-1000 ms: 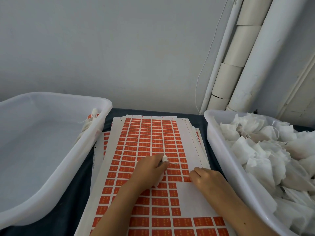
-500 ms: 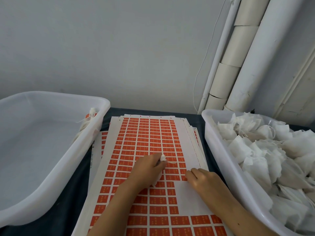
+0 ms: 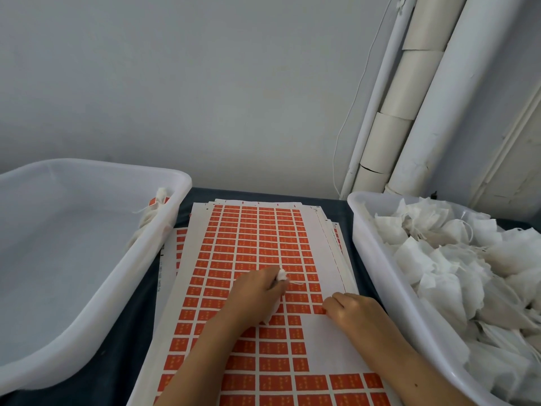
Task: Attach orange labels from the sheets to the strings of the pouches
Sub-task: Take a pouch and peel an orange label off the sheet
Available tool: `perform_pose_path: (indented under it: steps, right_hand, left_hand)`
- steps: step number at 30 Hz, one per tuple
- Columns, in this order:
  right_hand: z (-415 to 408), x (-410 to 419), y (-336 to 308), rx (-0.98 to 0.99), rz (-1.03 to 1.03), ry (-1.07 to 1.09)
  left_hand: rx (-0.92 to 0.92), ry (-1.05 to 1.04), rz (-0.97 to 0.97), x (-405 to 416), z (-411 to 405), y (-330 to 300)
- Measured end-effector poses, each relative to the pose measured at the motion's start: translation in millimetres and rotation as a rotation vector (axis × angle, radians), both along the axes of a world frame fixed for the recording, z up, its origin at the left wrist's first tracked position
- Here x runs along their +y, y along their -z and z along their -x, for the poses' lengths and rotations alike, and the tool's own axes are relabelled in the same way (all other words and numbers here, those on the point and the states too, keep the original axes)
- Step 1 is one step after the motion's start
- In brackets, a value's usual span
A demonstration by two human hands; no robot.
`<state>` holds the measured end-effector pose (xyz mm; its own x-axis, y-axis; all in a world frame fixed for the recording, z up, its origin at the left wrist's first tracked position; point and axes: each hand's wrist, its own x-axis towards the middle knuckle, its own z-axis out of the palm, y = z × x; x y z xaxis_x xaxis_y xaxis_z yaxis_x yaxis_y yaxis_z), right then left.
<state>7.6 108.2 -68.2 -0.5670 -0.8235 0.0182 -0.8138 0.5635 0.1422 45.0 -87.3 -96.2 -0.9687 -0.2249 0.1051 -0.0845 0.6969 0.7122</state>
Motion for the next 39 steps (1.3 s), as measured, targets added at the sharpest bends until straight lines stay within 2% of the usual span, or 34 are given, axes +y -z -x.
perform_pose_path:
  steps: [8, 15, 17, 24, 29, 33, 39]
  right_hand:
    - [1.5, -3.4, 3.5, -0.013, -0.012, 0.055]
    - [-4.0, -3.5, 3.6, 0.152, 0.087, -0.008]
    - [-3.9, -3.7, 7.3, 0.149, 0.110, 0.004]
    - [-2.8, -4.1, 2.7, 0.008, -0.040, 0.047]
    - [-0.3, -1.8, 1.3, 0.056, -0.126, -0.011]
    - [-0.4, -2.3, 6.6, 0.129, -0.101, -0.077]
    - [1.6, -5.4, 9.0, 0.087, -0.121, -0.144]
  left_hand:
    - [-0.005, 0.009, 0.014, -0.4, 1.3, -0.4]
    - [0.000, 0.005, 0.021, 0.3, 0.6, -0.1]
    - [0.002, 0.007, 0.025, 0.4, 0.6, -0.6]
    - [-0.002, 0.003, 0.035, 1.1, -1.4, -0.7]
    - [-0.004, -0.004, 0.052, 0.8, 0.6, 0.3]
    - [-0.015, -0.009, 0.053, 0.7, 2.4, 2.0]
    - [-0.010, -0.009, 0.046, 0.5, 2.8, 2.9]
